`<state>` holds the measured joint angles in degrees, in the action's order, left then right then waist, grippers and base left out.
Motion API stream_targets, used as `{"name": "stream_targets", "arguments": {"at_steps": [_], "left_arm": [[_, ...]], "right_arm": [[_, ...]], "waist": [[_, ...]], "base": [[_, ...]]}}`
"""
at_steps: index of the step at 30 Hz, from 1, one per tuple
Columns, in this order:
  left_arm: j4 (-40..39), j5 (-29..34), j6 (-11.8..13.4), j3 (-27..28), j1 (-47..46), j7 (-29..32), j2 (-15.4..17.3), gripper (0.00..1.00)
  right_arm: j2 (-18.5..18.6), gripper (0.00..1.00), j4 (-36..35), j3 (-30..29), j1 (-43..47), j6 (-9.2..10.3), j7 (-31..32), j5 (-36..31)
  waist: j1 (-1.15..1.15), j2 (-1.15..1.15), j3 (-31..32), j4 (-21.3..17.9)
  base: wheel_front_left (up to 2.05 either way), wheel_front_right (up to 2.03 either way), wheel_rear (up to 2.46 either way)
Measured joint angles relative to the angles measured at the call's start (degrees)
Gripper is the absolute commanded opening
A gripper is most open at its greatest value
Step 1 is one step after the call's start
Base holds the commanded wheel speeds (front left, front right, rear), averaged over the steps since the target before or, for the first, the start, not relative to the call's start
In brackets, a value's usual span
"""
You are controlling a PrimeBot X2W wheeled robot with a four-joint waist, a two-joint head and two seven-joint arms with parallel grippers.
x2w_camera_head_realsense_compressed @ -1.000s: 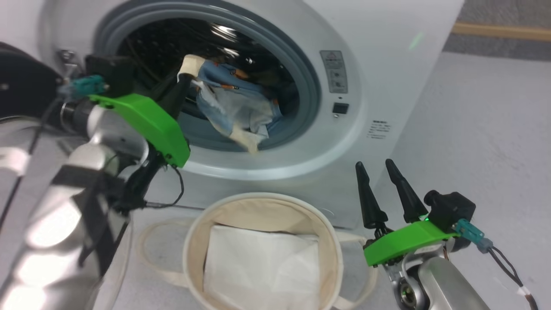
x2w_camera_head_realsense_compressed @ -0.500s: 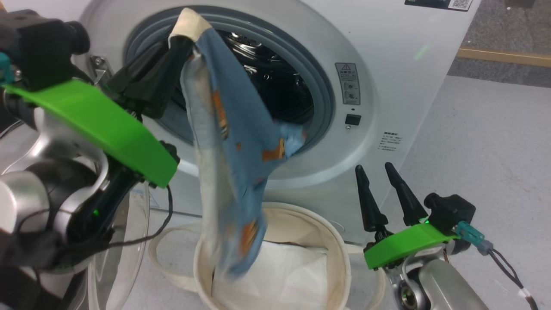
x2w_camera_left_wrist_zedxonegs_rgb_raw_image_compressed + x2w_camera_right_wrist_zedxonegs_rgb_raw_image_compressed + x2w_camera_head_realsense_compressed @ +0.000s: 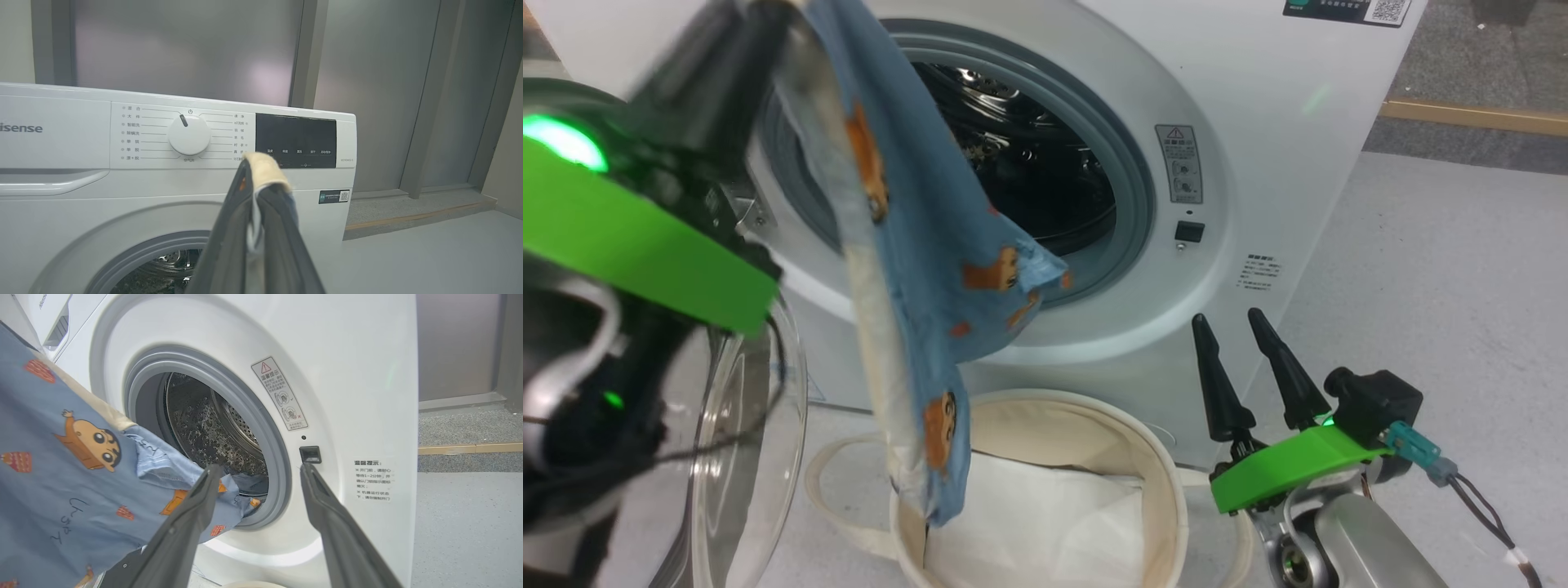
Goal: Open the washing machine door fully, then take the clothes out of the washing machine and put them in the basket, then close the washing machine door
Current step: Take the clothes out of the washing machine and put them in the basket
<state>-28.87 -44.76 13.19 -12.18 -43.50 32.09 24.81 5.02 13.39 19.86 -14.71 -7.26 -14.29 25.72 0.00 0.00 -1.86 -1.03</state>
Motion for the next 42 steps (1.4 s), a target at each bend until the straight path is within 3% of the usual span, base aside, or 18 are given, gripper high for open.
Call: {"name": "stream_targets", "arguments": {"at_steps": [9, 16, 22, 31, 38, 42], "left_arm": [[4.0, -0.2, 0.3, -0.6, -0.3, 1.5, 0.8, 0.00], [11.1, -0.2, -2.5, -4.9, 10.2, -1.9, 0.2, 0.00], [19.2, 0.2, -5.0, -7.9, 17.0, -8.1, -2.4, 0.00], [38.7, 3.6, -9.4, -11.8, 19.0, -20.6, -8.1, 0.00], [60.3, 7.2, -13.7, -15.8, 18.5, -31.4, -13.9, 0.00], [72.6, 8.8, -14.8, -17.4, 16.2, -36.1, -16.9, 0.00]], "right_arm": [[0.0, 1.00, -0.1, 0.2, 0.0, 0.00, 0.0, 0.0], [0.0, 1.00, -0.1, 0.1, 0.0, 0.00, 0.0, 0.0], [-0.2, 1.00, 0.0, 0.1, -0.3, 0.00, 0.0, 0.0], [-0.2, 1.00, -0.3, 0.0, -1.0, 0.00, 0.0, -0.2], [-0.2, 1.00, -1.2, -0.5, -2.8, 0.00, 0.0, -1.0], [-0.3, 1.00, -1.5, -0.5, -2.9, 0.00, 0.0, -1.0]], "waist": [[0.00, 0.00, -1.1, 0.2], [0.00, 0.00, -2.6, -1.1], [0.00, 0.00, -4.2, -2.5], [0.00, 0.00, -7.0, -4.9], [0.00, 0.00, -10.2, -7.8], [0.00, 0.00, -12.1, -9.6]], "base": [[0.00, 0.00, 0.00], [0.00, 0.00, 0.00], [0.00, 0.00, 0.00], [0.00, 0.00, 0.00], [0.00, 0.00, 0.00], [0.00, 0.00, 0.00]]}}
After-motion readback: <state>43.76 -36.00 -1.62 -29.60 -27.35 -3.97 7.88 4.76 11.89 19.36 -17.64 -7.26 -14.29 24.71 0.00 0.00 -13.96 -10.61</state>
